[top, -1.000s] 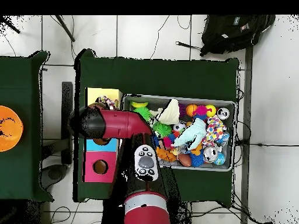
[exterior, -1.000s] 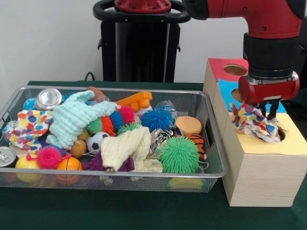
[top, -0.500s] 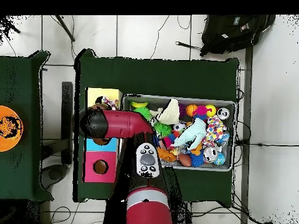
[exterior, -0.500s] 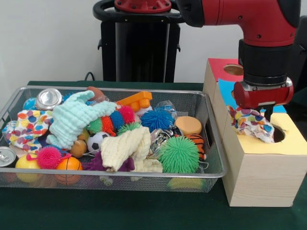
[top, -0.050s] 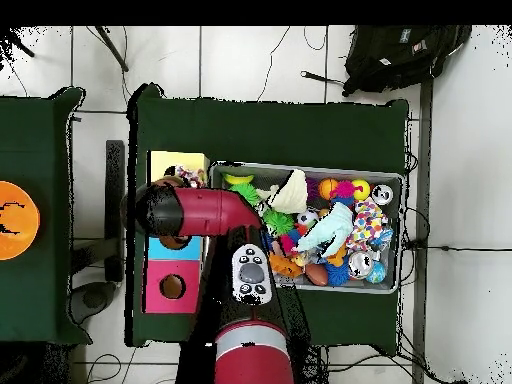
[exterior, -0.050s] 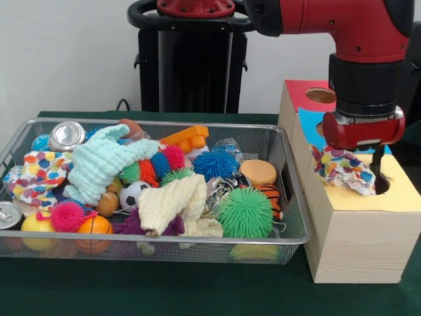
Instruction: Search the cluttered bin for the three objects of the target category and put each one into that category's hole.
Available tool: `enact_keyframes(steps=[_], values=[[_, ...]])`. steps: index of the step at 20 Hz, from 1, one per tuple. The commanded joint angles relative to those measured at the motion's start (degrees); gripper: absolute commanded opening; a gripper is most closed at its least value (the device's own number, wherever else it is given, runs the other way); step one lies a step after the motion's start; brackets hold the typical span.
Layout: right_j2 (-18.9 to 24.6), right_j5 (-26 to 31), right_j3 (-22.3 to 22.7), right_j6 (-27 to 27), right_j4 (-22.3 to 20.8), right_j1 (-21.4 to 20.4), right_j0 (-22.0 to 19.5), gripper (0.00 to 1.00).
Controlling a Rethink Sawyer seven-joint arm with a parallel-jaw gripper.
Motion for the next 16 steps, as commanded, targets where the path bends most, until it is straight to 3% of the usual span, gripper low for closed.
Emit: enact_keyframes(steps=[1, 16], values=[[0.60, 3.71, 4.06, 7.34, -2.01, 0.17, -0.02, 1.00], [0.58, 15.36, 3.12, 5.84, -0.87, -6.25, -0.34, 1.00]])
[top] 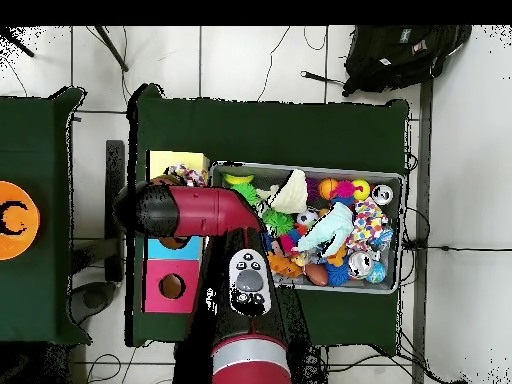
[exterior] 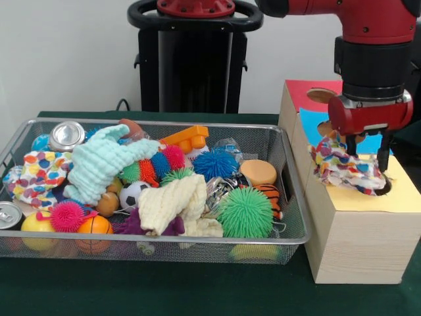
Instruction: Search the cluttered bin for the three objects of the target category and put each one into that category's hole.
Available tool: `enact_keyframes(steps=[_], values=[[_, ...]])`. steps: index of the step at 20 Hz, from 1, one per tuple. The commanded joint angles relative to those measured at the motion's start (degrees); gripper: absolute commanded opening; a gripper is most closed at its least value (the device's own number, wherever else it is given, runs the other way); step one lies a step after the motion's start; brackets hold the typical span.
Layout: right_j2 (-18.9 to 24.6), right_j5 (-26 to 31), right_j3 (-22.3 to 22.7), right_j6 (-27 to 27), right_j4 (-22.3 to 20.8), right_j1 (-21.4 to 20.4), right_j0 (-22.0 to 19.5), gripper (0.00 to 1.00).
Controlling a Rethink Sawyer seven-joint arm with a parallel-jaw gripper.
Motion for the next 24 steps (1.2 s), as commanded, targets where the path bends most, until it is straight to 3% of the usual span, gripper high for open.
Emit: enact_keyframes(steps=[1, 8, 12, 13, 24], values=[[0.59, 12.20, 2.48, 5.97, -0.82, -3.70, -0.44, 1.00], [0.51, 17.17, 0.20, 6.96, -0.86, -5.58, 0.14, 1.00], [0.38, 16.29, 0.39, 8.01, -0.95, -5.73, 0.41, 1.00], [0.37, 15.24, 0.79, 8.73, -0.59, -5.79, 0.36, 0.00], [1.02, 12.81, 4.14, 8.05, -0.57, -7.62, -0.10, 0.00]])
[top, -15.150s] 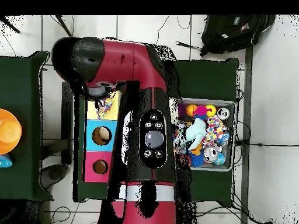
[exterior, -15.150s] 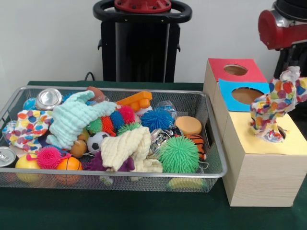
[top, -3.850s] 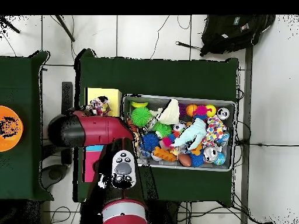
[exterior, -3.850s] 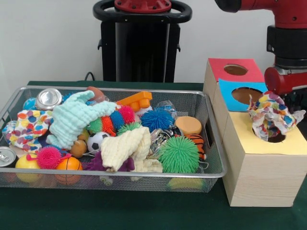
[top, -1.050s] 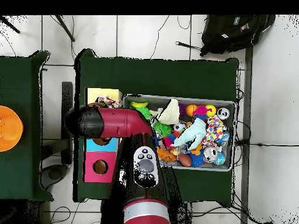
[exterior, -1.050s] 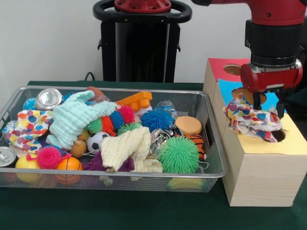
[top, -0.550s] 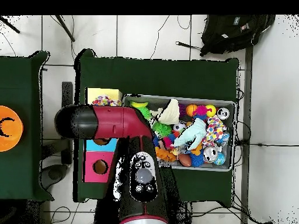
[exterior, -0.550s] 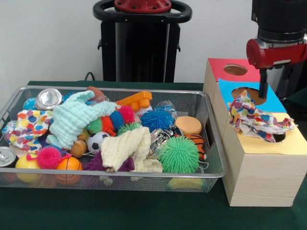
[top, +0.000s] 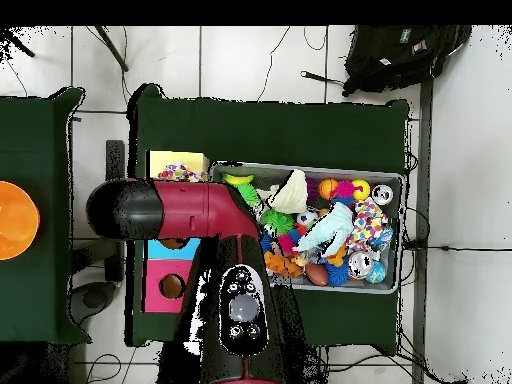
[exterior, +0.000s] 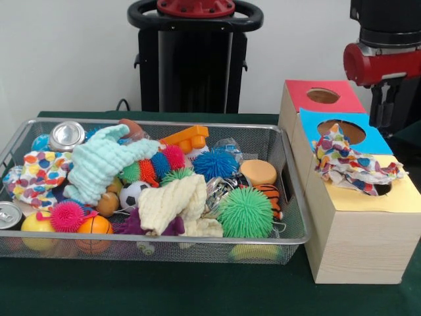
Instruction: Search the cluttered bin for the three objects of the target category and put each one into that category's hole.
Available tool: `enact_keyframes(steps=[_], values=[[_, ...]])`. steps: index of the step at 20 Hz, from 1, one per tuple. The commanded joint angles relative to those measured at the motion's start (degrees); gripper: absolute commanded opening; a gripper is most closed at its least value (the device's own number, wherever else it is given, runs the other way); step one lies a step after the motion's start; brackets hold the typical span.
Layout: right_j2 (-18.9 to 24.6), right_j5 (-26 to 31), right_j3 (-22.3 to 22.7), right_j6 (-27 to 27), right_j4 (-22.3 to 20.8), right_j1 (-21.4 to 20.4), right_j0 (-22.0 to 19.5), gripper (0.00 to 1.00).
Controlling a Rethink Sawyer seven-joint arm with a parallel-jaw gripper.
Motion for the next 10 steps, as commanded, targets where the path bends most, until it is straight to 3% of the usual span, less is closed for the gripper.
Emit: enact_keyframes(steps=[1, 6, 7, 10], values=[[1.13, 1.19, 4.58, 7.95, -0.56, -1.32, -1.03, 0.00], [1.06, 6.53, 3.08, 6.05, -0.33, -3.56, -2.49, 0.00], [1.17, 6.83, 3.22, 6.39, 0.08, -3.82, -2.94, 1.00], [1.56, 10.81, 0.98, 4.17, -0.50, -4.25, -4.00, 1.00]])
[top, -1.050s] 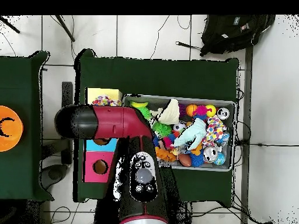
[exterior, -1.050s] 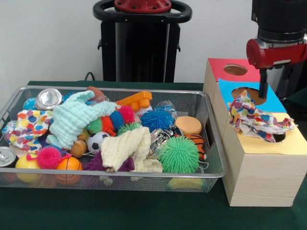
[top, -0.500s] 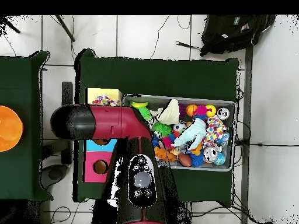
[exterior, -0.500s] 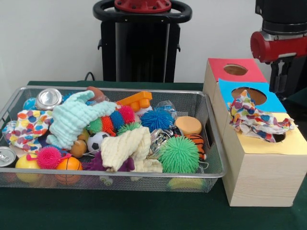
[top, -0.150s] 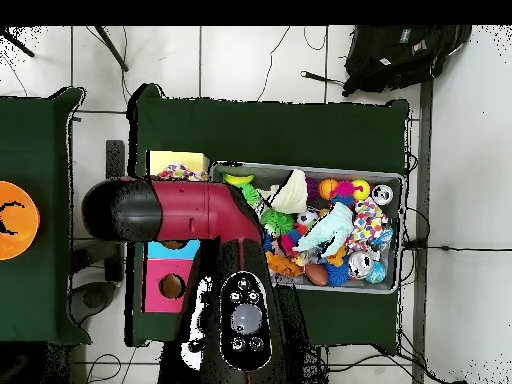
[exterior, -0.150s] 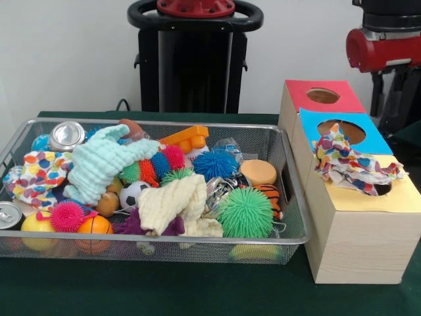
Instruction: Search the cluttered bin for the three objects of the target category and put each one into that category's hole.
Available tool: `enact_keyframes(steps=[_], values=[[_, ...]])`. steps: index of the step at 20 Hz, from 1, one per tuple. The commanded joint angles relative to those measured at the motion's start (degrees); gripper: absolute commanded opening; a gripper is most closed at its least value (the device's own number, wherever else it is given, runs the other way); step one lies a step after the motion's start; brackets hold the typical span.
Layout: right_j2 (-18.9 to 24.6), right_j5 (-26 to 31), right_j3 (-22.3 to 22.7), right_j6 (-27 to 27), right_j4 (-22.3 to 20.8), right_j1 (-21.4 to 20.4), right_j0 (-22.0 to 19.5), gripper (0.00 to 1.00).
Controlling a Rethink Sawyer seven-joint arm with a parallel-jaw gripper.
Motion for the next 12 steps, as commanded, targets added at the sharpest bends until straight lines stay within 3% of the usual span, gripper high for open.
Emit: enact_keyframes(steps=[1, 12], values=[[1.69, 11.37, -0.02, 3.43, -0.69, -1.45, -3.67, 1.00], [3.36, 17.30, -5.94, -1.33, -3.20, -0.69, -8.52, 1.00]])
